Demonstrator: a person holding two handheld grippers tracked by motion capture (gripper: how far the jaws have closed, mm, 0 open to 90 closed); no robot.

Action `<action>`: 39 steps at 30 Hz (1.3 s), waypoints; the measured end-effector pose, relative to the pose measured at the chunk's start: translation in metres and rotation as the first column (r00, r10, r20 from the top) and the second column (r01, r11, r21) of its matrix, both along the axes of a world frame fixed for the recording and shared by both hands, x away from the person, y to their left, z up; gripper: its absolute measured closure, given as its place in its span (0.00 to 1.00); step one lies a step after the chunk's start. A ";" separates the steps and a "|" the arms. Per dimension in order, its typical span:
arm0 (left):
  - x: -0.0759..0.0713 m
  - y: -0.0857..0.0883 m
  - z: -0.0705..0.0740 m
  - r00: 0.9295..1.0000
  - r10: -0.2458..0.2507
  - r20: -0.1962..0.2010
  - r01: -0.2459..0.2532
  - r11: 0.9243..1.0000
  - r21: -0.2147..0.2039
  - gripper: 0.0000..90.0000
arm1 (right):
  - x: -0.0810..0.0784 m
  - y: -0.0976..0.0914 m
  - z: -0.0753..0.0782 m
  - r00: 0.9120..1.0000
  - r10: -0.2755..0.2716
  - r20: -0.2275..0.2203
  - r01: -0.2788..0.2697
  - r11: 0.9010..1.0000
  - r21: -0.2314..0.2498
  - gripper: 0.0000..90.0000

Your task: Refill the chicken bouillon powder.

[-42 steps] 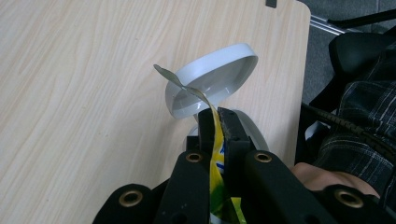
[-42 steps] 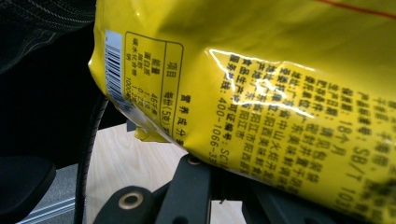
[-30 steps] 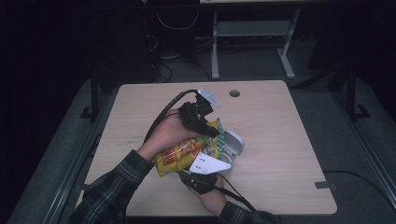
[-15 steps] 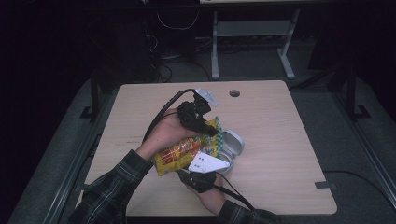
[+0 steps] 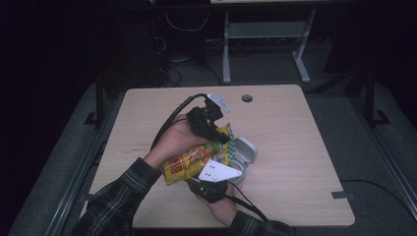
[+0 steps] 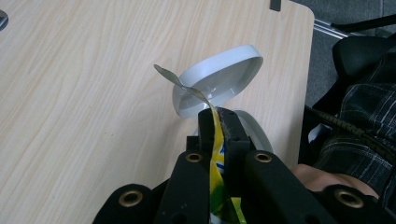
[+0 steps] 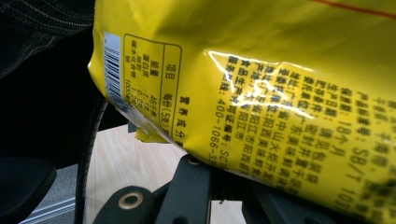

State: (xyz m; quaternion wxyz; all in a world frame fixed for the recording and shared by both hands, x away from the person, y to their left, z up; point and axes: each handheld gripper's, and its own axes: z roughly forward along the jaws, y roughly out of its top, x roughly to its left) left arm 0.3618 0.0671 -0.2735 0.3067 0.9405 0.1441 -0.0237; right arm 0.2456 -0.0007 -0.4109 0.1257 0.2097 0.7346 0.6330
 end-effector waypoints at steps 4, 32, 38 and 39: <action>0.000 -0.001 0.000 1.000 0.002 -0.001 -0.002 1.000 0.002 1.00 | 0.000 0.000 0.000 1.000 0.001 0.002 -0.001 1.000 0.001 1.00; 0.000 -0.005 0.001 1.000 0.001 0.001 -0.001 1.000 0.019 1.00 | 0.000 -0.002 0.001 1.000 0.003 0.005 -0.003 1.000 0.018 1.00; 0.000 -0.005 0.001 1.000 0.003 0.001 -0.003 1.000 0.020 1.00 | 0.000 -0.002 0.001 1.000 0.005 0.005 -0.005 1.000 0.019 1.00; 0.000 -0.005 0.001 1.000 0.001 0.002 -0.001 1.000 0.022 1.00 | 0.000 -0.002 0.001 1.000 0.005 0.005 -0.005 1.000 0.019 1.00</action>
